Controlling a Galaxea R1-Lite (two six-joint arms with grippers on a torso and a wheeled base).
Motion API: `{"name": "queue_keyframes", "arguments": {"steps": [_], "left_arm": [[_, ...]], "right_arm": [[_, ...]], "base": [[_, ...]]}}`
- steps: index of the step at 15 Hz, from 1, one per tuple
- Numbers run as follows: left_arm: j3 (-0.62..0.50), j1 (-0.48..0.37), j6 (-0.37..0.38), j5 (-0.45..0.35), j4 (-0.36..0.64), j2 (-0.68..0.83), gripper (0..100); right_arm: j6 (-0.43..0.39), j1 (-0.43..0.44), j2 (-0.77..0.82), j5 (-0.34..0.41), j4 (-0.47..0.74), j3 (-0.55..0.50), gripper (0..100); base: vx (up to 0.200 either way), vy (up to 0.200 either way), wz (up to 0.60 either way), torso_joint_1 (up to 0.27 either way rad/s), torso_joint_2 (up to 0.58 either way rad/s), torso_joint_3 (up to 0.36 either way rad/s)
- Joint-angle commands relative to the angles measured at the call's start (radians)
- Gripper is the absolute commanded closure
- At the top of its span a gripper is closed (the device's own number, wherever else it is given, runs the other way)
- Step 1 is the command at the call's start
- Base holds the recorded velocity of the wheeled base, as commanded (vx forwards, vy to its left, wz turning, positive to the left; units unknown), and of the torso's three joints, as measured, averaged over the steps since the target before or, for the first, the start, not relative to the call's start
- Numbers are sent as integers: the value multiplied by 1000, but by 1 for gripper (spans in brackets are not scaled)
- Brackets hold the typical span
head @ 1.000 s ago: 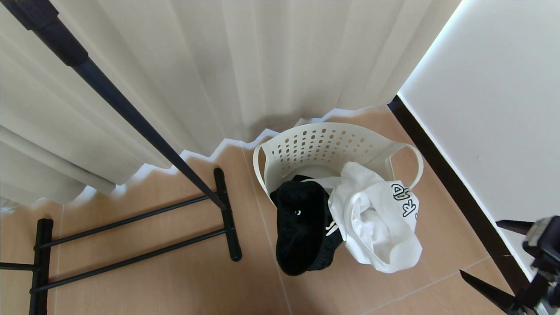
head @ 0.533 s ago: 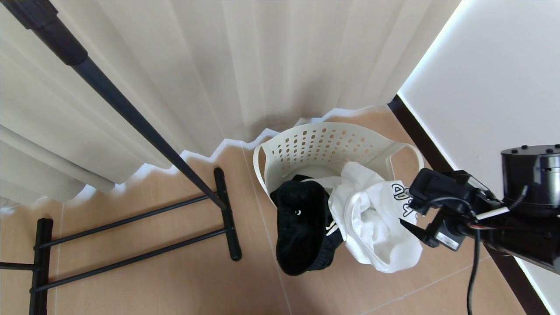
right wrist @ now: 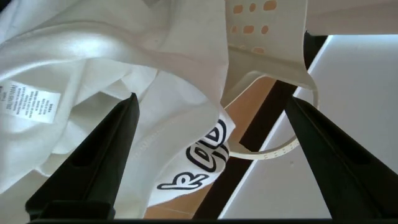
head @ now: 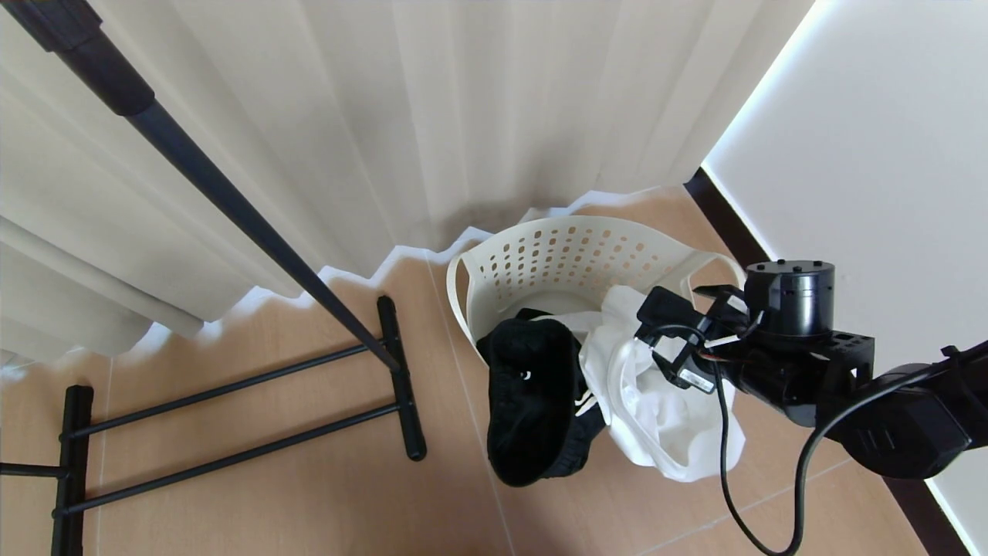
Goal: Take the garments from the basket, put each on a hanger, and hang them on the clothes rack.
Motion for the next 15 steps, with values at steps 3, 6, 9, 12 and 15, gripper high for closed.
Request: {"name": "queue_keyframes", "arguments": {"steps": [3, 6, 9, 12, 15], "left_arm": [[0, 0, 0, 0, 0, 0, 0], [0, 0, 0, 0, 0, 0, 0], [0, 0, 0, 0, 0, 0, 0], [0, 0, -2, 0, 0, 0, 0], [0, 0, -2, 0, 0, 0, 0]], "right_arm": [[1, -21, 72, -1, -2, -68, 0], [1, -21, 107, -10, -2, -105, 0], [3, -20, 112, -9, -2, -142, 0], [6, -15, 134, -1, -7, -156, 0], [6, -15, 163, 1, -61, -159, 0]], "base": [[0, 0, 0, 0, 0, 0], [0, 0, 0, 0, 0, 0], [0, 0, 0, 0, 0, 0], [0, 0, 0, 0, 0, 0], [0, 0, 0, 0, 0, 0]]}}
